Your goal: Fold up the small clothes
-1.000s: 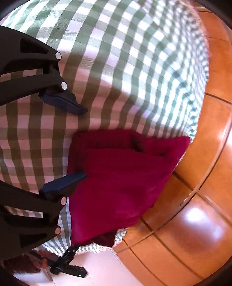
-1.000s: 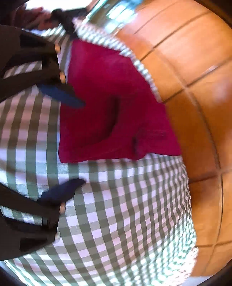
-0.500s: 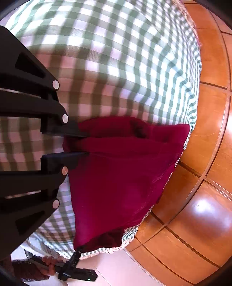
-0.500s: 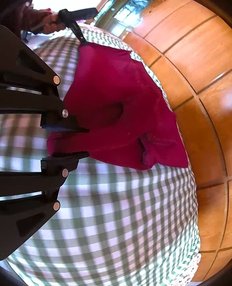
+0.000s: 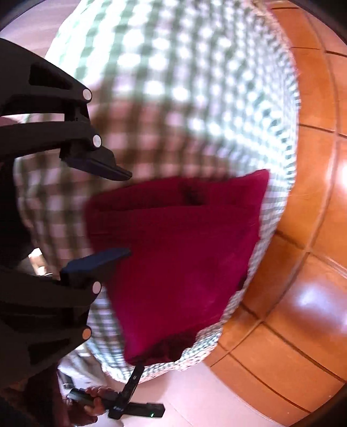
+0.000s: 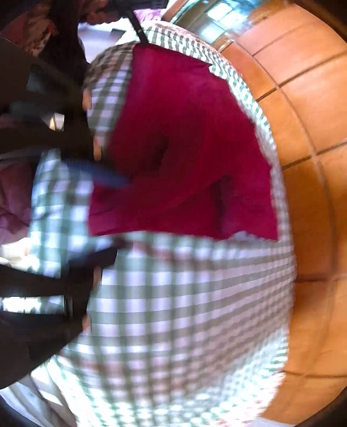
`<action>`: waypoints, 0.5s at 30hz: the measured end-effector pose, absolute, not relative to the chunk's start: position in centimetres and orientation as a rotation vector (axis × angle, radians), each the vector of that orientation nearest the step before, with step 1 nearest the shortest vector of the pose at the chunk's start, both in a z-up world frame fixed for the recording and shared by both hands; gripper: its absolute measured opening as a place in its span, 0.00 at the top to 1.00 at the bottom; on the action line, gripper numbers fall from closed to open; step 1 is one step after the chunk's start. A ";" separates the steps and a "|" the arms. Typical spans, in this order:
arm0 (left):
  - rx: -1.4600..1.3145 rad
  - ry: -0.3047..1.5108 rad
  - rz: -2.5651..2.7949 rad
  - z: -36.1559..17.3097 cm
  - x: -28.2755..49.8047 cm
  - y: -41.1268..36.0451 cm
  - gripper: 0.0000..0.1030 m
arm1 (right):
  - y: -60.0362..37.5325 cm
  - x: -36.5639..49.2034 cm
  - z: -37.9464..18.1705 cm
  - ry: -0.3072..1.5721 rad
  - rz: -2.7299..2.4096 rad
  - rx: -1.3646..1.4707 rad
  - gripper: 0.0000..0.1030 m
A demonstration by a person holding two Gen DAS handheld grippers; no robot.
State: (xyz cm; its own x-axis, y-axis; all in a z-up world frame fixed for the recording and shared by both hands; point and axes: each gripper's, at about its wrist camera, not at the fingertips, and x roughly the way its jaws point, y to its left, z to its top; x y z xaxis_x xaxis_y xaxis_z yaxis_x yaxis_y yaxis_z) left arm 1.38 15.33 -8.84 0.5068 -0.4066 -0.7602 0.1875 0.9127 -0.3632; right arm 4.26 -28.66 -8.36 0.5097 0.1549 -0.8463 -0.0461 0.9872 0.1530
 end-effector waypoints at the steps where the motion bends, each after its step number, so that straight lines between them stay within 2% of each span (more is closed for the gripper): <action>1: -0.241 0.962 -0.360 -8.4 2.1 15.1 0.50 | -27.6 4.7 -7.7 0.990 0.136 0.061 0.30; 7: -0.198 0.912 -0.336 -7.7 6.4 14.1 0.47 | -21.4 6.8 -7.7 0.920 0.187 -0.324 0.30; 9: -0.190 0.920 -0.344 -7.9 7.5 14.0 0.46 | -20.9 7.7 -8.2 0.909 0.173 -0.361 0.30; 11: -0.181 0.919 -0.349 -8.0 8.6 13.3 0.42 | -20.8 8.8 -8.6 0.901 0.165 -0.364 0.31; 12: -0.181 0.915 -0.353 -8.0 9.2 13.1 0.39 | -20.7 9.3 -8.6 0.898 0.162 -0.365 0.34; 14: -0.191 0.915 -0.368 -8.1 9.9 12.7 0.40 | -20.7 10.5 -8.7 0.907 0.170 -0.344 0.58; 15: -0.191 0.914 -0.381 -8.1 10.3 12.3 0.42 | -20.7 10.7 -8.6 0.915 0.172 -0.342 0.65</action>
